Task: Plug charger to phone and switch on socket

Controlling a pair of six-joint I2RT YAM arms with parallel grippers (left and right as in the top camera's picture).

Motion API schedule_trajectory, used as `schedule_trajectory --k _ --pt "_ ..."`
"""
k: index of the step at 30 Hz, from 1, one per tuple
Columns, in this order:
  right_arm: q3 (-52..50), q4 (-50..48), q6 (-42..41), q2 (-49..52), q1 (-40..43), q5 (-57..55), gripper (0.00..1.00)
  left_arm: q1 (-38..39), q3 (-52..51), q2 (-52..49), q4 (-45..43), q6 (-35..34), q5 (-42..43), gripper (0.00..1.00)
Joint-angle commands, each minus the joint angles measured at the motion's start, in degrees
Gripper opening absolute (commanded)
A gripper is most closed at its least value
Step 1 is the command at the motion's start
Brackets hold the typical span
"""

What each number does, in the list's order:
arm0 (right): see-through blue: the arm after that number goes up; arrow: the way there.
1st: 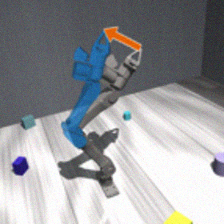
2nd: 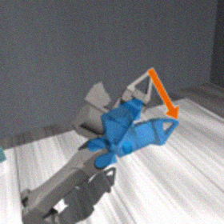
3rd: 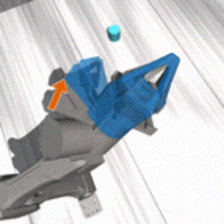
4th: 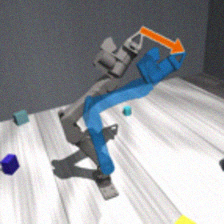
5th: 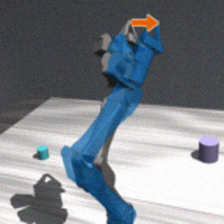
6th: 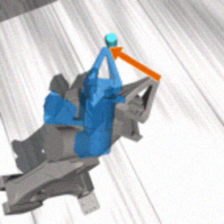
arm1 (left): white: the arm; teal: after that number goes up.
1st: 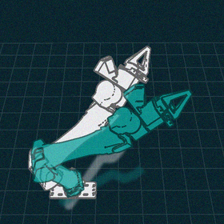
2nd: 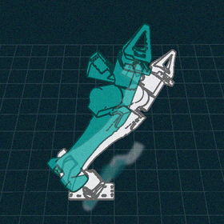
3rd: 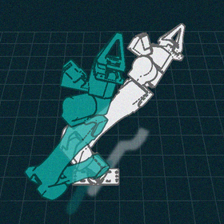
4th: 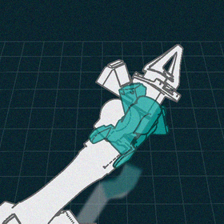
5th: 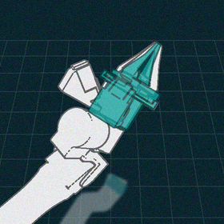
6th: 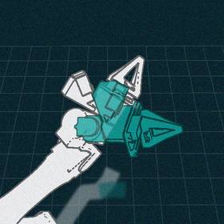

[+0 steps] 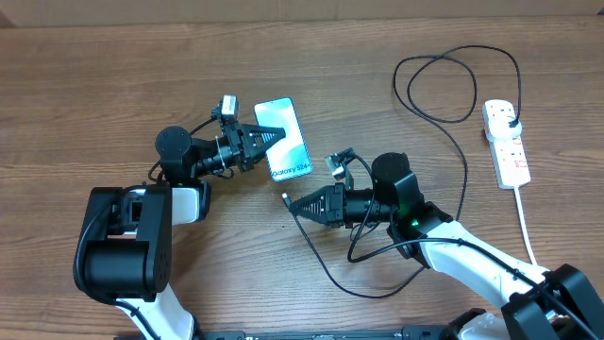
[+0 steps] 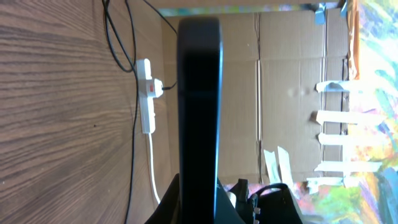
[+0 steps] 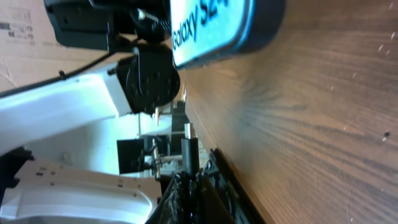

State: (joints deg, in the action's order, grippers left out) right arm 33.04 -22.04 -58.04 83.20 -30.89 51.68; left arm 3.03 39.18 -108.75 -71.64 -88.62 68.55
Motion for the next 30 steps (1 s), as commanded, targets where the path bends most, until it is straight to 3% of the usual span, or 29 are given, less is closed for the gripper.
schedule_trajectory --k 1,30 --pt "-0.2 -1.9 -0.7 -1.2 0.2 -2.9 0.04 0.6 1.4 2.0 -0.9 -0.8 -1.6 0.04" --pt "-0.2 -2.3 -0.7 -1.2 3.8 -5.8 0.04 0.7 1.4 2.0 -0.9 -1.4 -1.9 0.04"
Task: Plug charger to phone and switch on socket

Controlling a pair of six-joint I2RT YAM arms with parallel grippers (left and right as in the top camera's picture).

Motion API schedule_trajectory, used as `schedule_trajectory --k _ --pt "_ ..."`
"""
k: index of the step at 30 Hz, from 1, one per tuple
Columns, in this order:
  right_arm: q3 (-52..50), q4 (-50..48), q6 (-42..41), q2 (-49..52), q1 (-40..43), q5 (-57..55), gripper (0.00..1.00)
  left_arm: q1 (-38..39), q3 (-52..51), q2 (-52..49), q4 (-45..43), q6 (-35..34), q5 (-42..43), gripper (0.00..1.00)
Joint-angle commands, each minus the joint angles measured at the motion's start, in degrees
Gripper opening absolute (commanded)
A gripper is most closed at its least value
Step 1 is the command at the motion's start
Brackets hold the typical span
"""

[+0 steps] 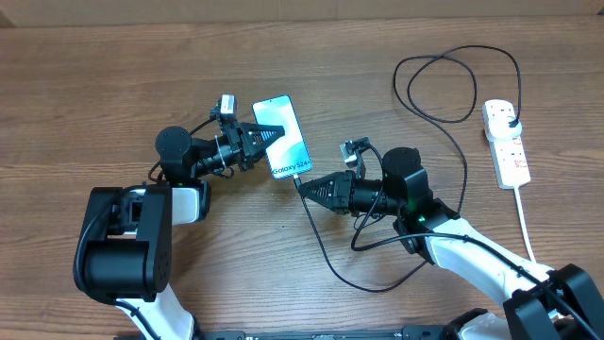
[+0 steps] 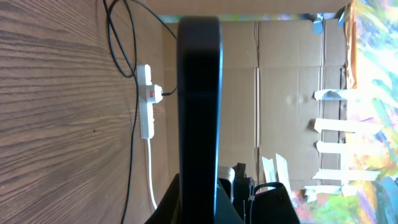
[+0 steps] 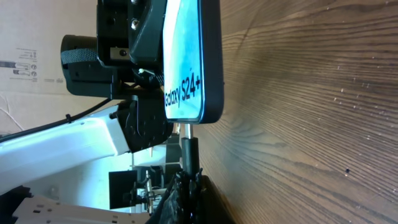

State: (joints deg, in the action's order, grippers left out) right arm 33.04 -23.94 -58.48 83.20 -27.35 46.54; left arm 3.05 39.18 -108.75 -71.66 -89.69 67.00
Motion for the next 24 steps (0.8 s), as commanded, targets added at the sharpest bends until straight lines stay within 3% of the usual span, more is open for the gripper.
schedule_trajectory --k 1,24 --pt "-0.2 -0.4 -0.2 -1.2 0.2 -0.7 0.04 0.7 1.4 2.0 -0.9 -0.4 -0.3 0.04" --pt "-0.2 -0.4 -0.3 -1.2 0.0 -0.1 0.04 0.8 1.4 2.0 -0.9 -0.3 -0.3 0.04"
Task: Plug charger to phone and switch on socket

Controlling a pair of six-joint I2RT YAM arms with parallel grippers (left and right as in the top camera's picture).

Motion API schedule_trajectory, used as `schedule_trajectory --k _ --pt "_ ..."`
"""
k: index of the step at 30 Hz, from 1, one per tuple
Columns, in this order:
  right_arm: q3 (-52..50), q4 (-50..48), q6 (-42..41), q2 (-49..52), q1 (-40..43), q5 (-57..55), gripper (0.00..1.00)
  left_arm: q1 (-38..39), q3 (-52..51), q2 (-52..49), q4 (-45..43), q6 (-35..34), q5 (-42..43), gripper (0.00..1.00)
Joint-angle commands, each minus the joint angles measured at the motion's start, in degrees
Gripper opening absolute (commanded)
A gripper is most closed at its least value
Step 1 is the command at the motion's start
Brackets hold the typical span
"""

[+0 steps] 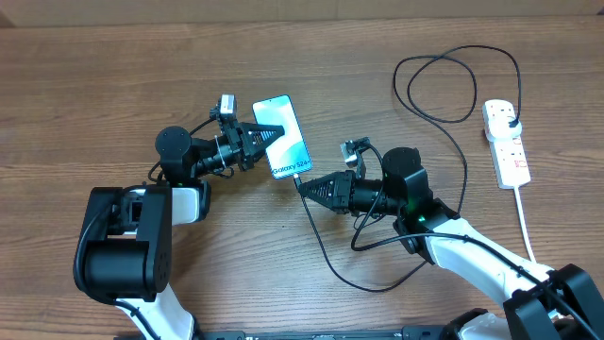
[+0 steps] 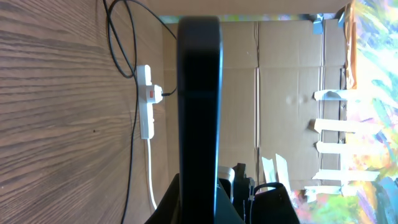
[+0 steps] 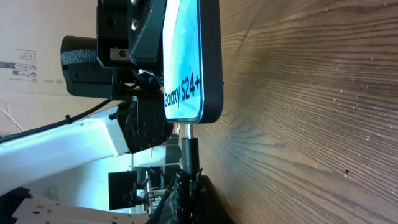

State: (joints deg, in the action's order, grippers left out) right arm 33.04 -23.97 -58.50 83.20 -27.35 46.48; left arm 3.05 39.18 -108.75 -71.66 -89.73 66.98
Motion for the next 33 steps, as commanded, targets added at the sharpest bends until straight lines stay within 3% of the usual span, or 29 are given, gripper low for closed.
schedule_trajectory --k 1,33 --pt "-0.2 -0.4 -0.2 -1.2 0.0 0.1 0.04 0.8 1.4 2.0 -0.9 -0.3 -0.3 0.04" --pt "-0.2 -0.4 -0.2 -1.2 0.1 -0.3 0.04 2.6 1.4 2.0 -0.8 0.9 0.7 0.04"
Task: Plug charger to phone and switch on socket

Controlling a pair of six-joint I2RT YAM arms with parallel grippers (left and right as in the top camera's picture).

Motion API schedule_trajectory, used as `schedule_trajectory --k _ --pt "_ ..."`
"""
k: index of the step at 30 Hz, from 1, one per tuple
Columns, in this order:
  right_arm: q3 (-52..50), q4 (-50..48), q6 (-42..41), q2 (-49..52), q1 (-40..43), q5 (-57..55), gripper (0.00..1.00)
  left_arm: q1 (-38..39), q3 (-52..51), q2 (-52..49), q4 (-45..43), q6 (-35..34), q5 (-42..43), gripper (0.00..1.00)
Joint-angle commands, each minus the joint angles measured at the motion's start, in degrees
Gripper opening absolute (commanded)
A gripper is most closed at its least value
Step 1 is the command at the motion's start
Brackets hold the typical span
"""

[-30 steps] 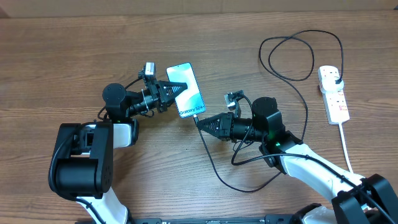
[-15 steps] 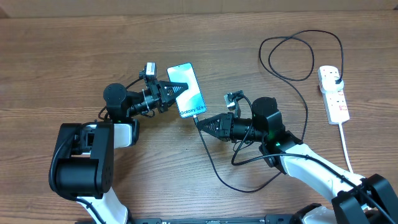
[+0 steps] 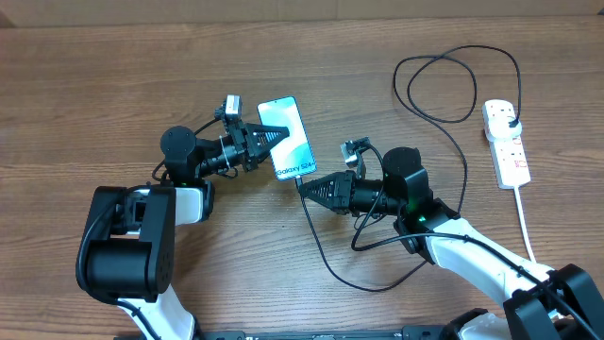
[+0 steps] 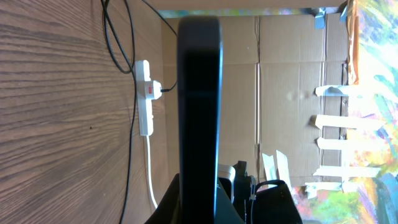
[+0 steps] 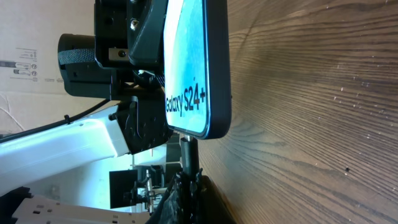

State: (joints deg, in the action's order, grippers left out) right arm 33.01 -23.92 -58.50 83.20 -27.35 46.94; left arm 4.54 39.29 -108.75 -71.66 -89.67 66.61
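Note:
My left gripper (image 3: 257, 142) is shut on the upper end of a phone (image 3: 289, 138) with a blue screen, holding it on edge above the table. In the left wrist view the phone (image 4: 199, 93) is a dark bar rising from that gripper (image 4: 199, 208). My right gripper (image 3: 304, 185) is shut on the black charger plug (image 5: 188, 149). The plug's tip sits against the phone's (image 5: 196, 68) bottom edge and its metal end is hidden there. The black cable (image 3: 326, 260) runs to a white power strip (image 3: 506, 142) at the right.
The cable makes a large loop (image 3: 453, 85) at the back right, next to the power strip, whose white lead (image 3: 525, 222) runs toward the front edge. Cardboard walls (image 4: 280, 81) stand behind the wooden table (image 3: 113, 85).
The left gripper and the phone have shifted a little right, toward the plug. The plug's metal tip, which showed below the phone's edge, is now hidden. The right gripper has not moved.
At first my right gripper held the plug below and apart from the phone, which the left gripper gripped. Then the plug stood at the phone's bottom edge with its metal tip showing, and stayed there. Now the phone sits against the plug.

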Motion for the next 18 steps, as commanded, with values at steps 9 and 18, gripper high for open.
schedule_trajectory --k 9,18 --pt "-0.2 -0.5 -0.2 -1.2 0.1 -2.8 0.04 1.1 1.3 2.0 -0.8 2.5 4.4 0.04" --pt "-0.2 -2.0 -0.2 -1.2 0.1 -5.4 0.04 1.1 1.3 2.0 -0.6 3.8 7.7 0.04"
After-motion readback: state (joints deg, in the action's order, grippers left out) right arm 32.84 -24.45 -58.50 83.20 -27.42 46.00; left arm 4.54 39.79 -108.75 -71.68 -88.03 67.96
